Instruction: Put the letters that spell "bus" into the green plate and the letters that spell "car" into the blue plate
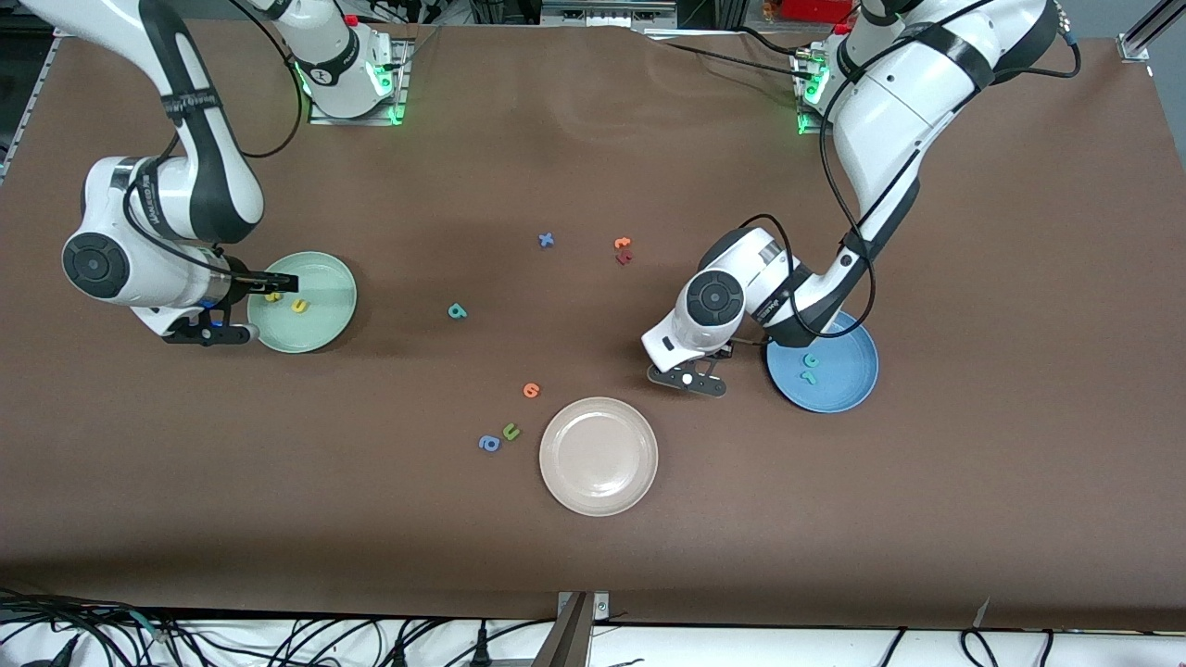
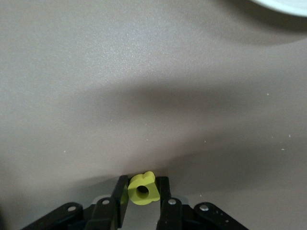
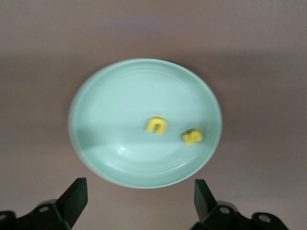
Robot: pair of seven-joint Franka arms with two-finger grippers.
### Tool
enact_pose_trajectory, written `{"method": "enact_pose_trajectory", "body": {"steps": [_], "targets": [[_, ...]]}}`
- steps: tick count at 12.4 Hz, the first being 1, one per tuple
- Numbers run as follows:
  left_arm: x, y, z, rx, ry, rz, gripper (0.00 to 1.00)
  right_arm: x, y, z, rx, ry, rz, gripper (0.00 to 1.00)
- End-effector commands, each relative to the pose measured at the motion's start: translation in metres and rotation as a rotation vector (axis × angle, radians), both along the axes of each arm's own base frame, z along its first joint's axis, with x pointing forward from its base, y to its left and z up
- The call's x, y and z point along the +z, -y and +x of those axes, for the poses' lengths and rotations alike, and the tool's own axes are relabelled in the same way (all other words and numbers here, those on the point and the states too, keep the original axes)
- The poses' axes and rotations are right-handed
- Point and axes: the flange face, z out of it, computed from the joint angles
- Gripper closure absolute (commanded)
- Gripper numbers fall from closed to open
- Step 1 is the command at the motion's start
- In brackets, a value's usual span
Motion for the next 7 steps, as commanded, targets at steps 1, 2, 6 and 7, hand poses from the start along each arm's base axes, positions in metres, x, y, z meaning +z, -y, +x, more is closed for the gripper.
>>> {"method": "enact_pose_trajectory", "body": {"steps": [1,2,6,7], "targets": [[0.01,-0.007,0.002,0.005,0.014,0.027,0.83,0.015,-0.052,0.003,-0.09,0.002,0.06,0.02],[0.021,-0.009,0.006,0.01,0.014,0.039,0.83,0.016,-0.075,0.002,-0.128,0.008,0.076,0.02],[0.082,-0.056,0.027,0.039,-0.009,0.142,0.82,0.008,-0.17,-0.009,-0.235,0.065,0.063,0.02],[0.086,-0.08,0.035,0.002,-0.03,0.149,0.81,0.005,-0.191,-0.015,-0.232,0.082,0.052,0.02]]}}
